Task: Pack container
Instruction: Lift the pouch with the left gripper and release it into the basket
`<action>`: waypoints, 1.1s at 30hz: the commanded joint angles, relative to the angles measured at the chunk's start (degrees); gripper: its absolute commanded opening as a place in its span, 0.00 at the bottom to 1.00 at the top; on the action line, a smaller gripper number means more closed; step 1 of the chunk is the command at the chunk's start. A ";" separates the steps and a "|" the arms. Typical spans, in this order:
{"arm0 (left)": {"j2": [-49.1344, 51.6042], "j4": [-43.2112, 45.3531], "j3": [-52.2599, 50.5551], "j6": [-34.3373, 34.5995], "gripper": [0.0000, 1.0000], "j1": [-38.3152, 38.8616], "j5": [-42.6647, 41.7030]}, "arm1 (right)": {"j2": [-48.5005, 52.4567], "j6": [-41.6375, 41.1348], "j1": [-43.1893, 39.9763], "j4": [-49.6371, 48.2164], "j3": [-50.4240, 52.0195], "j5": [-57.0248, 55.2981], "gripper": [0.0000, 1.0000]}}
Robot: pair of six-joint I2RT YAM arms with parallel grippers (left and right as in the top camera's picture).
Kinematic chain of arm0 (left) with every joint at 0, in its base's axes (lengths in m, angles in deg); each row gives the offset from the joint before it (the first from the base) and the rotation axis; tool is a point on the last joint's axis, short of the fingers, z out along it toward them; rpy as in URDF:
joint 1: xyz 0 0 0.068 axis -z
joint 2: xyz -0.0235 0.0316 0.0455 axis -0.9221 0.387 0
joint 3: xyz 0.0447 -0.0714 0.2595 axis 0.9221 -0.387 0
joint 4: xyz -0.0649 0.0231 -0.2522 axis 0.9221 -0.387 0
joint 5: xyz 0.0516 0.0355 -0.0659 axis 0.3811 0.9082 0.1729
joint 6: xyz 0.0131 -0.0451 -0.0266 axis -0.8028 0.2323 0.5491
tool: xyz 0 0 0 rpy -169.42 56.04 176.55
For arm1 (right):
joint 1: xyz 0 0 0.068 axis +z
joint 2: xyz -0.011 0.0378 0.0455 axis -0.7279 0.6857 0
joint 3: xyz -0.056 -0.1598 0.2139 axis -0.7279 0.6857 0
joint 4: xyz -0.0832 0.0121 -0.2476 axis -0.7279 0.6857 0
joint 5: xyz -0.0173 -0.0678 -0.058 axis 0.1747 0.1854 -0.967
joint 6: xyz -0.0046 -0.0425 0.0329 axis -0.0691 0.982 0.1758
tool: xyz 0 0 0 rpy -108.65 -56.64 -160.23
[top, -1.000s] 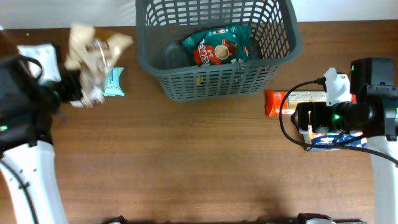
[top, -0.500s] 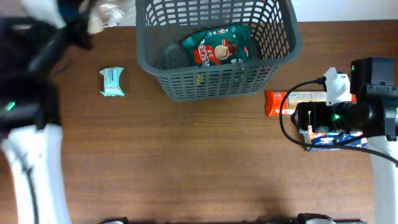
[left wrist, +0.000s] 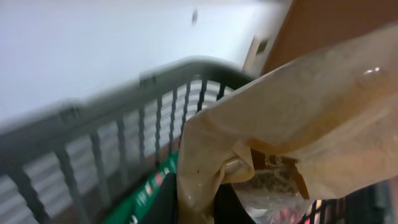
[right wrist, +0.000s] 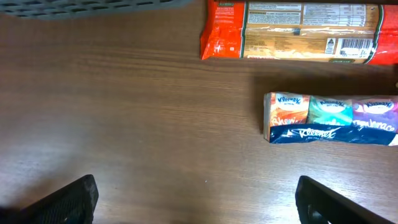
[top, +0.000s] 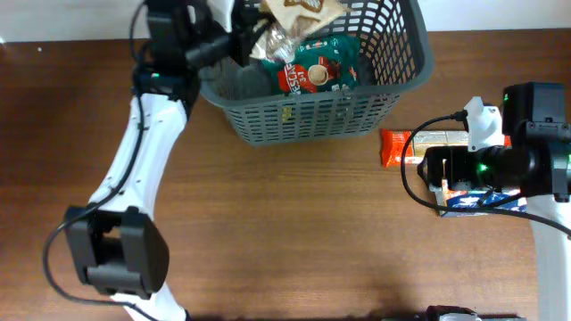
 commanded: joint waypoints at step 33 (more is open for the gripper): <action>2.03 -21.20 10.88 -9.38 0.80 10.08 33.97 | 0.02 -0.46 0.31 3.26 -0.90 0.96 0.99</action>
